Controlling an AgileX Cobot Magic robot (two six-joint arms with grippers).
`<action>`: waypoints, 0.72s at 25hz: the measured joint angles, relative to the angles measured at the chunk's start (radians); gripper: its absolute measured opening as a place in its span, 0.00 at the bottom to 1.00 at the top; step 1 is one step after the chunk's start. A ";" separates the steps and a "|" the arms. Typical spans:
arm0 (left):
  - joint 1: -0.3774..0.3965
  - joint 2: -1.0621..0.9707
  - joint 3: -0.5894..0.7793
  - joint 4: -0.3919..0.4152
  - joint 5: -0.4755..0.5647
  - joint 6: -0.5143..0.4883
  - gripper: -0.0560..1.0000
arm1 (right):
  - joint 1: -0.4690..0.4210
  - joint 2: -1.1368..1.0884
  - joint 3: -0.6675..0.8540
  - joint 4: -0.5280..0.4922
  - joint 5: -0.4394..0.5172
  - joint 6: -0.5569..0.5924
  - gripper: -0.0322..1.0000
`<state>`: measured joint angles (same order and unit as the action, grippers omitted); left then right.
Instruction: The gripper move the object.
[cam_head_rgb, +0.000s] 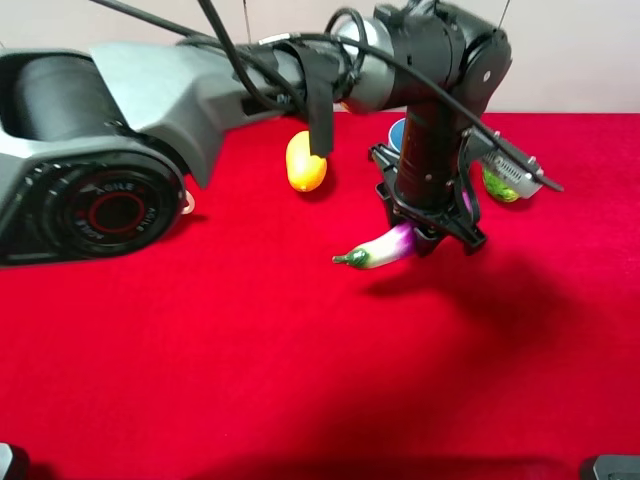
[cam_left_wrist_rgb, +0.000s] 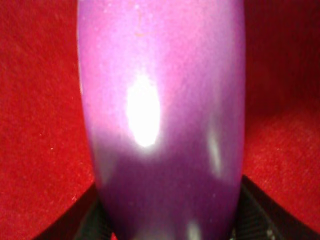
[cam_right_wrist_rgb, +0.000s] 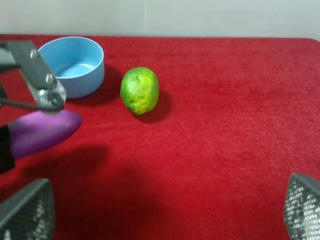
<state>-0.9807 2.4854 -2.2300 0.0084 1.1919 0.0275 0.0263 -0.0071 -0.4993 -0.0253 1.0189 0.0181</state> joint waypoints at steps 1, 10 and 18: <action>0.000 -0.008 -0.001 0.001 0.000 0.000 0.52 | 0.000 0.000 0.000 0.000 0.000 0.000 0.70; 0.000 -0.138 0.080 0.002 0.000 0.000 0.52 | 0.000 0.000 0.000 0.000 0.000 0.000 0.70; 0.000 -0.281 0.300 0.005 0.000 0.033 0.52 | 0.000 0.000 0.000 0.000 0.000 0.000 0.70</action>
<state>-0.9807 2.2043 -1.9303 0.0133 1.1919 0.0605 0.0263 -0.0071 -0.4993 -0.0248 1.0189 0.0181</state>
